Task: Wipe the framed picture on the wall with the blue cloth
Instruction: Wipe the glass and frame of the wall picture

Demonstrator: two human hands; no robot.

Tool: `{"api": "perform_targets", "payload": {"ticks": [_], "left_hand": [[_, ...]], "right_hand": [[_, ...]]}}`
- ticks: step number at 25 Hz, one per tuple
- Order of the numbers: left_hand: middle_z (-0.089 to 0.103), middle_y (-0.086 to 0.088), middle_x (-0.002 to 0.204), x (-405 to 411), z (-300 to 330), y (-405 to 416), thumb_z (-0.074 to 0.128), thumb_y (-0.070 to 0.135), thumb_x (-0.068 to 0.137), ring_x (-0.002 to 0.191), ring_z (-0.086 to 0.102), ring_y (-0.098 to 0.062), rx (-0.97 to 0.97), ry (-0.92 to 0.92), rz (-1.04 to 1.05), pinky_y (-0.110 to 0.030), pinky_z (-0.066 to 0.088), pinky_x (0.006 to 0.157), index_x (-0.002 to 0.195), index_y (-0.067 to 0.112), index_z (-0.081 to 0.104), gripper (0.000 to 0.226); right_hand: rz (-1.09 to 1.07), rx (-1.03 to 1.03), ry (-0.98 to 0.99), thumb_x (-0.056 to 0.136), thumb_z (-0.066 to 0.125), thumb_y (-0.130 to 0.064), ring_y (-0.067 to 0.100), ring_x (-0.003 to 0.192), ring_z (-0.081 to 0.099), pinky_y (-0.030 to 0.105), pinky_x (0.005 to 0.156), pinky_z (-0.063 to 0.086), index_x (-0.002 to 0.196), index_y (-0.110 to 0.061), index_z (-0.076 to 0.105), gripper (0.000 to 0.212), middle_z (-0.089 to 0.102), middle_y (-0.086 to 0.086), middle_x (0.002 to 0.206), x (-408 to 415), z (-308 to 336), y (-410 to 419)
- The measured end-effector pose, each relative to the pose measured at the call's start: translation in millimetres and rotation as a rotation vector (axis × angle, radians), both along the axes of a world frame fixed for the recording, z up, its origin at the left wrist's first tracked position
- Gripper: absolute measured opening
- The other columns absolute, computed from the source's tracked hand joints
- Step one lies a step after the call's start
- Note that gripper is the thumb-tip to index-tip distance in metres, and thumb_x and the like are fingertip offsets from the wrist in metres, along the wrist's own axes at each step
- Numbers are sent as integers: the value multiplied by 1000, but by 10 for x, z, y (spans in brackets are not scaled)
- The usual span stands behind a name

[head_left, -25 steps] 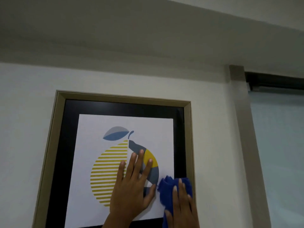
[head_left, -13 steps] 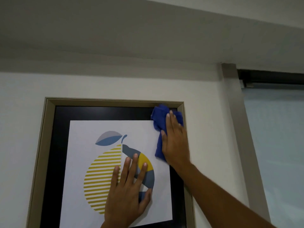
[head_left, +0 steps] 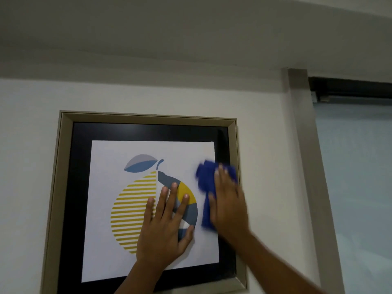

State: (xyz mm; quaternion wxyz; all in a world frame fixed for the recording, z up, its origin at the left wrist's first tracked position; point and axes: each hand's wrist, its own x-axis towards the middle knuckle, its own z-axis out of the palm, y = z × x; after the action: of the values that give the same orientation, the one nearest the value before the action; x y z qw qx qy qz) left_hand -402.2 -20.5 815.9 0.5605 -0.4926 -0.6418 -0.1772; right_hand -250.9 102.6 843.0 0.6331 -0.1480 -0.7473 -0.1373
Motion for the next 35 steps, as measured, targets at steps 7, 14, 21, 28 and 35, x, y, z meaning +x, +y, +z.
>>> {"api": "perform_targets", "payload": {"ticks": [7, 14, 21, 28, 35], "left_hand": [[13, -15, 168, -35, -22, 43, 34, 60, 94, 154, 11, -35, 33, 29, -16, -58, 15, 122, 157, 20, 24, 75], [11, -15, 168, 5, -23, 4, 32, 60, 95, 155, 9, -36, 39, 22, -8, -57, 13, 123, 158, 20, 20, 76], [9, -15, 169, -70, -7, 61, 46, 58, 90, 154, 9, -36, 52, 41, -30, -56, 9, 123, 158, 20, 21, 81], [9, -13, 169, -65, -38, 45, 44, 59, 91, 155, 8, -34, 69, 33, -23, -55, 7, 124, 158, 22, 20, 80], [9, -13, 169, -51, -47, 60, 43, 60, 92, 155, 7, -35, 69, 42, -31, -55, 7, 124, 159, 22, 18, 81]], "right_hand": [[-173, -15, 138, 99, 41, -25, 29, 142, 34, 45, 112, 30, 146, -1, 36, 53, 39, 15, 152, 7, 759, 96], [2, -272, 36, 93, 41, -31, 25, 142, 27, 29, 115, 14, 150, -9, 23, 63, 14, -2, 159, -54, -1347, -181], [-191, -40, -32, 100, 38, -25, 27, 147, 22, 43, 114, 25, 151, -4, 26, 56, 26, 12, 159, 84, 351, 43], [-104, -48, 112, 99, 46, -21, 32, 138, 39, 48, 113, 30, 147, -3, 33, 53, 42, 16, 150, -7, 761, 62], [-181, -21, -182, 105, 16, -32, 23, 148, 16, 34, 116, 13, 151, 0, 18, 56, 7, 5, 164, 151, -1460, -1]]}}
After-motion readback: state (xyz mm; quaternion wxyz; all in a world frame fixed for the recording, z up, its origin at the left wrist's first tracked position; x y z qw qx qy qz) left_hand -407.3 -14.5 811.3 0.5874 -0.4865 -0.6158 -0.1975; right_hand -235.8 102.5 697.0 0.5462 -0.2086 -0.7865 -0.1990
